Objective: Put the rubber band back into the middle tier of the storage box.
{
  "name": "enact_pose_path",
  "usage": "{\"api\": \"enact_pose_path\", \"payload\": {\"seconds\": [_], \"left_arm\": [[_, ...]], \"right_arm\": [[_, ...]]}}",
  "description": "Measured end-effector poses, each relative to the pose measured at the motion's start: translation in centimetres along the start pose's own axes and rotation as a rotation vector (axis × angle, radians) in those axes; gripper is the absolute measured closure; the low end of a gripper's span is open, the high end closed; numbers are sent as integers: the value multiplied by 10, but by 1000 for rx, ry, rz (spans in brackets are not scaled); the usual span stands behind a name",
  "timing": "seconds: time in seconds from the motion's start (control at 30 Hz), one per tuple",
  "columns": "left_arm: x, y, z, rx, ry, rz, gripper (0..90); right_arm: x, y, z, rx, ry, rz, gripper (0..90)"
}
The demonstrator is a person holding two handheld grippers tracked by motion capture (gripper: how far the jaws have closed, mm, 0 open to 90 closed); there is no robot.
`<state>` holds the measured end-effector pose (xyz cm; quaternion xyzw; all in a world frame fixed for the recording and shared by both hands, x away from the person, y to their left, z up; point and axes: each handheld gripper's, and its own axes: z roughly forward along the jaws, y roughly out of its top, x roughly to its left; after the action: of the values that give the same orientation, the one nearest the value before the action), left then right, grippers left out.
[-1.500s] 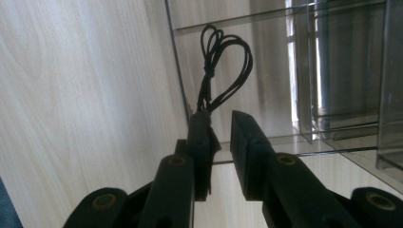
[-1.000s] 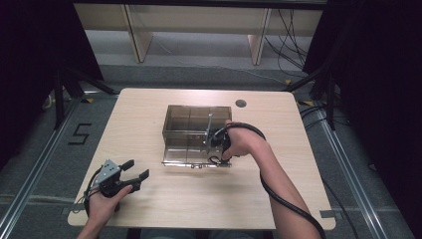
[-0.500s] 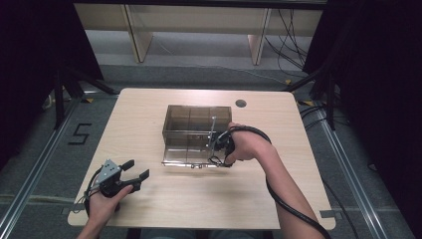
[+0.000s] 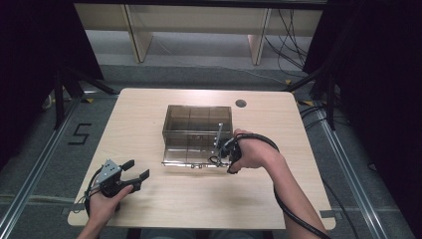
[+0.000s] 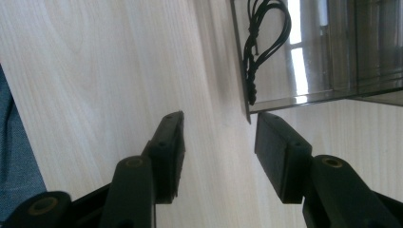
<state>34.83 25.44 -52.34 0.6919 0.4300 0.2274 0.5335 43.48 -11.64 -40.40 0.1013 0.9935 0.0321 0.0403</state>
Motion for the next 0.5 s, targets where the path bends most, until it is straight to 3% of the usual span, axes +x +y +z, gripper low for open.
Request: {"api": "enact_pose_path", "payload": {"seconds": [0.07, 0.2, 0.23, 0.27, 0.37, 0.5], "left_arm": [[0, 0, 0, 1, 0, 1, 238], [0, 0, 0, -1, -1, 2, 238], [0, 0, 0, -1, -1, 2, 238], [0, 0, 0, -1, -1, 2, 238], [0, 0, -1, 1, 1, 3, 238], [0, 0, -1, -4, -1, -3, 238]], "right_arm": [[3, -1, -1, 17, 1, 23, 539], [5, -8, 4, 6, 13, 22, 539], [6, -10, 4, 9, -7, 10, 540], [7, -12, 5, 15, 13, 32, 540], [7, -18, 9, 5, 13, 8, 541], [12, -26, 12, 8, 21, 58, 544]]}}
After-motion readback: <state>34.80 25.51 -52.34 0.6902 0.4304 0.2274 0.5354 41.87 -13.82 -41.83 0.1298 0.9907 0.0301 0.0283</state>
